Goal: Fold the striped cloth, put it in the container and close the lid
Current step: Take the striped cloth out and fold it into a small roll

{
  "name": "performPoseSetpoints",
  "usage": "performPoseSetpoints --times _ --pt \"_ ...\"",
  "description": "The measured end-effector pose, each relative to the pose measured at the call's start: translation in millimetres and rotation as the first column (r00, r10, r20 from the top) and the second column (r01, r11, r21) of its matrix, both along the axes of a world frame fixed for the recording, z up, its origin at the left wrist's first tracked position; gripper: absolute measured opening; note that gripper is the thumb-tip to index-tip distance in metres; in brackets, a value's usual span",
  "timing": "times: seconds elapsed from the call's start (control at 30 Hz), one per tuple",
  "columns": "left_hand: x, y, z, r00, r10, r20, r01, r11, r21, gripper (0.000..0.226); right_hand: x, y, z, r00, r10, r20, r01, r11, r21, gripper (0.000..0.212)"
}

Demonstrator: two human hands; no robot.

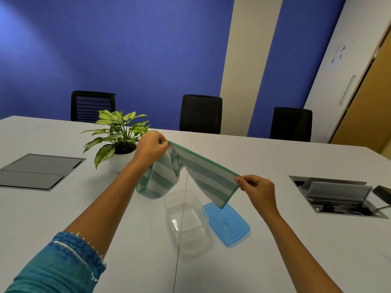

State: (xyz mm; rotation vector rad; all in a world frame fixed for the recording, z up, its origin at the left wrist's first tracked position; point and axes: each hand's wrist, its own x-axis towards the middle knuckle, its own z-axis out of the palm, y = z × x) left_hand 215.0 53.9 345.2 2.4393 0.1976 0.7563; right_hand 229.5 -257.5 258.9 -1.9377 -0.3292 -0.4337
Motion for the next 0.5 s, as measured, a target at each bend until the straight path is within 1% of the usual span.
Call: performPoseSetpoints --times 0.1,0.17,0.23,0.3,0.33,0.43,0.5 --pt "0 5 -8 0.998 0.002 -0.058 -0.001 1.0 0.005 0.019 -1 2 1 0.999 -0.013 0.037 0.012 0.999 0.03 0.012" --pt "0 8 -15 0.994 -0.014 -0.111 0.017 1.0 0.022 0.021 0 3 3 0.999 -0.018 0.039 0.015 0.997 0.077 0.009" --pt "0 12 -22 0.987 -0.028 -0.161 0.032 0.999 0.023 0.022 2 2 6 1.0 -0.011 0.019 0.009 0.992 0.126 0.015" --pt "0 13 -29 0.979 -0.038 -0.202 0.041 0.999 0.011 0.024 6 0 9 1.0 0.006 -0.013 -0.004 0.992 0.123 0.026" --pt "-1 13 -31 0.975 -0.041 -0.218 0.043 0.999 0.004 0.024 8 -1 11 0.999 0.014 -0.037 -0.01 0.993 0.12 0.027" --pt "-2 12 -40 0.963 -0.076 -0.257 0.069 0.997 -0.036 0.024 10 -2 17 0.995 0.018 -0.097 -0.004 0.989 0.146 0.016" --pt "-2 11 -46 0.942 -0.126 -0.311 0.113 0.992 -0.058 0.024 12 -2 22 0.994 -0.012 -0.111 0.028 0.989 0.147 0.008"
